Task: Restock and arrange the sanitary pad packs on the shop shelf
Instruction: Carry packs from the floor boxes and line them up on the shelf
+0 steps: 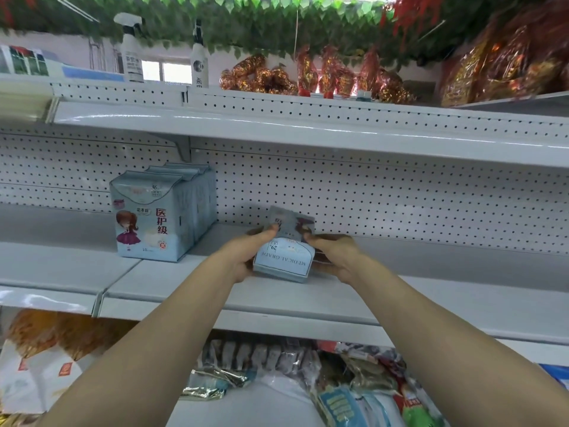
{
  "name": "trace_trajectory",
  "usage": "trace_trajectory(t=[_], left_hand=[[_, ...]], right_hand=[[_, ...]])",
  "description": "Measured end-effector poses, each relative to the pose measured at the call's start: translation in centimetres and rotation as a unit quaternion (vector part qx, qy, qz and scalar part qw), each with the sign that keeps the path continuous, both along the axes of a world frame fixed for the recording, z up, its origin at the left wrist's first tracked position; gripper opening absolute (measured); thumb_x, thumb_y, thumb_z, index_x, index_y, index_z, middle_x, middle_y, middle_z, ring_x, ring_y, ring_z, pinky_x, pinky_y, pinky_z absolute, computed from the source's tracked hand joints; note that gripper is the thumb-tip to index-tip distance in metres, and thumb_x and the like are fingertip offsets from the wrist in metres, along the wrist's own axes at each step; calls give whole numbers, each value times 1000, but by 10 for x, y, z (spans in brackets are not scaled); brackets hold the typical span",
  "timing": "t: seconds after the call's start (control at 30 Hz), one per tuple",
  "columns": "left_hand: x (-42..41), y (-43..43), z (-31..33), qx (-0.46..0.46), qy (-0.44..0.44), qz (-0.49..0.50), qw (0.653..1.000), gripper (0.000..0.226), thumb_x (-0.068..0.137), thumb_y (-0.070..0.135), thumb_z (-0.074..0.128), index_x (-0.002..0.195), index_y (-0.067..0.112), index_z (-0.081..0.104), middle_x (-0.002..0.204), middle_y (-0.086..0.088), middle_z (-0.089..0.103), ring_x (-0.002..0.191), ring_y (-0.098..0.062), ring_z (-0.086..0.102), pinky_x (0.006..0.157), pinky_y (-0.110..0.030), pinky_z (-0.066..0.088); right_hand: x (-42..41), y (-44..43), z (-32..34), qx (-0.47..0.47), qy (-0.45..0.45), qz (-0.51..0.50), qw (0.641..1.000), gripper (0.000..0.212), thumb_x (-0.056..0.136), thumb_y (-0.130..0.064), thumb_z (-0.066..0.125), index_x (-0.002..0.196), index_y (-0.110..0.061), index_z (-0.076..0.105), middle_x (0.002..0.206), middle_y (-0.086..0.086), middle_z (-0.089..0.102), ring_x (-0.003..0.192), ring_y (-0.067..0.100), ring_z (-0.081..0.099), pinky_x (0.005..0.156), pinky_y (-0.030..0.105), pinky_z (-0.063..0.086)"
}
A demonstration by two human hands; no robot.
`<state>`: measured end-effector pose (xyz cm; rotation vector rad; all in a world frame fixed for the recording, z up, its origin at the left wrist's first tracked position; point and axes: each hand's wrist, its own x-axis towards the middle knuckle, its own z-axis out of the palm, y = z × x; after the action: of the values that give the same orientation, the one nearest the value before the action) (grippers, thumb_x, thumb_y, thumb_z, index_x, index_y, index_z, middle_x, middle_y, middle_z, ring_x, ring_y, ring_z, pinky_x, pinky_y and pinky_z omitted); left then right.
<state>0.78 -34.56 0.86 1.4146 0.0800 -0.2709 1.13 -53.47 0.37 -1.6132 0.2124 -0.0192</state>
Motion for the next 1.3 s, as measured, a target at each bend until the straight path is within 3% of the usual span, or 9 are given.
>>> trace_trajectory(t=[0.1, 0.23, 0.4, 0.53, 0.67, 0.83, 1.07, 1.2, 1.3], left_hand=[[2, 3, 5, -9, -34, -5, 999, 36, 88, 25, 75, 121, 18, 64, 81, -6, 77, 64, -19, 74, 51, -32, 58], [6, 15, 14, 62, -85, -45, 993, 46, 81, 24, 81, 125, 27, 66, 101, -1, 78, 92, -20, 72, 79, -37, 57], [3, 35, 38, 149, -129, -86, 977, 42, 77, 24, 83, 118, 29, 72, 102, 4, 77, 98, -16, 71, 86, -36, 56], [5, 42, 48, 265, -195, -166, 929, 71, 52, 48, 93, 119, 35, 71, 124, 8, 69, 121, -11, 59, 112, -32, 37], [10, 40, 52, 241, -222, -133, 935, 79, 49, 43, 96, 121, 32, 67, 130, 4, 63, 121, -10, 57, 103, -25, 42], [12, 34, 55, 199, -278, -89, 936, 59, 69, 26, 88, 123, 32, 66, 129, 0, 63, 115, -10, 60, 89, -23, 51], [41, 32, 62, 145, -213, 51, 965, 79, 76, 46, 82, 143, 18, 50, 139, -4, 57, 113, -21, 60, 84, -30, 54], [59, 32, 48, 141, -109, -41, 983, 87, 50, 63, 89, 122, 21, 64, 130, -7, 66, 113, -28, 64, 88, -46, 59], [70, 26, 40, 113, -106, -128, 980, 66, 69, 50, 85, 125, 23, 62, 130, -9, 66, 114, -31, 65, 96, -52, 54]], right_hand=[[2, -2, 0, 20, -10, 15, 1000, 37, 80, -20, 85, 110, -5, 68, 106, 11, 77, 100, 26, 72, 94, 45, 57], [4, -8, 4, -72, -56, -7, 996, 78, 69, -36, 92, 132, -9, 56, 125, 6, 68, 115, 21, 62, 92, 36, 50], [-5, -16, 11, -115, -123, 20, 986, 118, 72, -27, 91, 161, -23, 15, 161, 6, 30, 144, 21, 36, 102, 28, 35], [-5, -16, 19, -151, -126, 112, 974, 94, 73, -36, 89, 152, -39, 39, 155, -1, 41, 136, 13, 44, 102, 25, 40], [-3, -18, 27, -188, -116, 169, 960, 56, 71, -40, 89, 121, -27, 67, 122, -1, 69, 116, 17, 63, 102, 33, 50], [-7, -22, 47, -248, -86, 196, 945, 43, 76, -33, 87, 104, -14, 61, 98, 1, 70, 90, 15, 65, 75, 29, 52], [10, -22, 19, -79, -62, 126, 987, 75, 64, -48, 92, 126, -16, 65, 109, 5, 77, 103, 21, 73, 88, 38, 59], [20, -12, 3, 58, -39, 69, 995, 79, 51, -50, 90, 114, -7, 71, 107, 12, 77, 107, 33, 70, 89, 43, 59], [31, -3, -5, 114, -38, 62, 991, 77, 53, -49, 89, 115, -8, 70, 106, 10, 77, 103, 31, 71, 78, 39, 60]])
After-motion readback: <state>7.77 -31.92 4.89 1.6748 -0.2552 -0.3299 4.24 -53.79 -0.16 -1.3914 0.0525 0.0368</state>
